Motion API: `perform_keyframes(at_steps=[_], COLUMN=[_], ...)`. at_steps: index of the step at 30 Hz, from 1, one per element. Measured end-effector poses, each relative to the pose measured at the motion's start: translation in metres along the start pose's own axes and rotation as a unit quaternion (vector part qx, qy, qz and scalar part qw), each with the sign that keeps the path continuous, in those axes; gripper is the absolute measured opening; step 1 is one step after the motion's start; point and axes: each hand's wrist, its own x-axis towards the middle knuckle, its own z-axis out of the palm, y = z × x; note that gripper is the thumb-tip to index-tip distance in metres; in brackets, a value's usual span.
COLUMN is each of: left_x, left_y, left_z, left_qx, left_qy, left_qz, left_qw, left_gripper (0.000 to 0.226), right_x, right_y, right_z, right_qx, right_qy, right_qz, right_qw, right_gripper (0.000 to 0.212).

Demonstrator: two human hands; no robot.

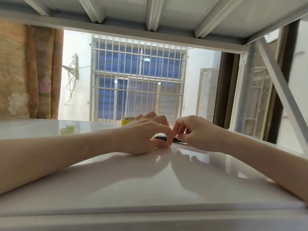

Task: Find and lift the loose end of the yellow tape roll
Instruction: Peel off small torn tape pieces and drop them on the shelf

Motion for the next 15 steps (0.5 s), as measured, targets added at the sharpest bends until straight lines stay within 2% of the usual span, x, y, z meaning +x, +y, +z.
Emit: perform_keyframes(at_steps=[7,12,15], left_x=[0.0017,0.0013,-0.0007], left_y=[-0.0001,-0.0004,-0.0022], left_z=[0.0008,0.0019,0.0045], left_qx=[-0.049,-0.032,-0.025], left_qy=[0.019,0.021,0.030], left_qz=[-0.018,-0.007,0.001], left_qw=[0.998,0.999,0.999], left_gripper=[0.004,0.008,0.003], right_x=[0.0002,-0.0010,-0.0007], right_y=[0.0016,0.0020,0.0024], right_z=[0.0012,-0.0001,-0.0012], right_qx=[-0.012,-0.008,-0.004], right_qy=[-0.010,-0.015,-0.011], right_qz=[0.004,0.003,0.004], right_qw=[1.000,1.000,1.000], right_gripper=[0.024,0.023,0.023])
